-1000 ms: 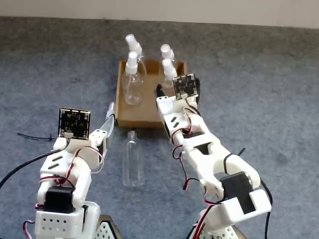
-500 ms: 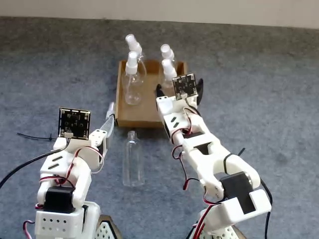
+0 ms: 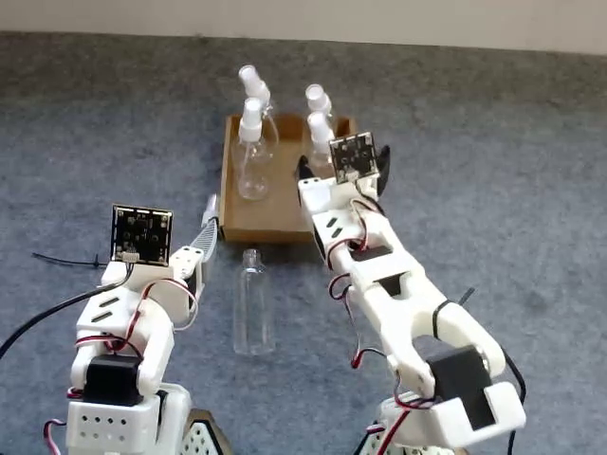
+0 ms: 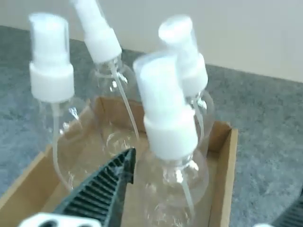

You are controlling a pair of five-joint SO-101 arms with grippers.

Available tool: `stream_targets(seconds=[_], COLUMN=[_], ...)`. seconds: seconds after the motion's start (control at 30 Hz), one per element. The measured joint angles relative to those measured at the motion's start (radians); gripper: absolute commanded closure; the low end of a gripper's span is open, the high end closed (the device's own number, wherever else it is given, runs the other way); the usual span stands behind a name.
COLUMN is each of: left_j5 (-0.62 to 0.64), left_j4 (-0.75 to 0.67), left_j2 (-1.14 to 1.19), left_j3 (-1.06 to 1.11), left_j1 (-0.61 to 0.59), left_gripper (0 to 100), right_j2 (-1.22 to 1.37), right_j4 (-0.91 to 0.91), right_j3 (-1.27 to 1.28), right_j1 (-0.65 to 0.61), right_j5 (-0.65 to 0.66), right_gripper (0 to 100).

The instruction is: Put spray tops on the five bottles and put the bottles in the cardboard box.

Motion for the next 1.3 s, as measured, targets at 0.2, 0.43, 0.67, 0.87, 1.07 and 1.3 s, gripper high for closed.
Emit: stream_targets(seconds=[0.2, 0.43, 0.67, 0.87, 1.07, 1.3], left_j5=[0.0, 0.0, 0.0, 0.0, 0.0, -0.002], left_j4=[0.0, 0.0, 0.0, 0.0, -0.026, -0.034], left_j2=[0.0, 0.0, 0.0, 0.0, 0.0, 0.002], left_j3=[0.0, 0.0, 0.0, 0.0, 0.0, 0.003], left_j1=[0.0, 0.0, 0.0, -0.026, -0.153, -0.382], left_gripper=[80, 80, 80, 80, 80, 80], right_j2=[-0.052, -0.189, -0.37, -0.396, -0.396, -0.396], right_j4=[0.028, 0.37, 1.068, 1.498, 1.531, 1.416], right_j3=[-0.048, -0.27, -0.43, -0.39, -0.318, -0.252], right_j1=[0.0, 0.0, -0.15, -0.365, -0.531, -0.594], right_j5=[0.0, 0.0, 0.0, 0.0, -0.117, -0.336], right_gripper=[56.4, 56.7, 56.7, 56.7, 56.7, 56.7])
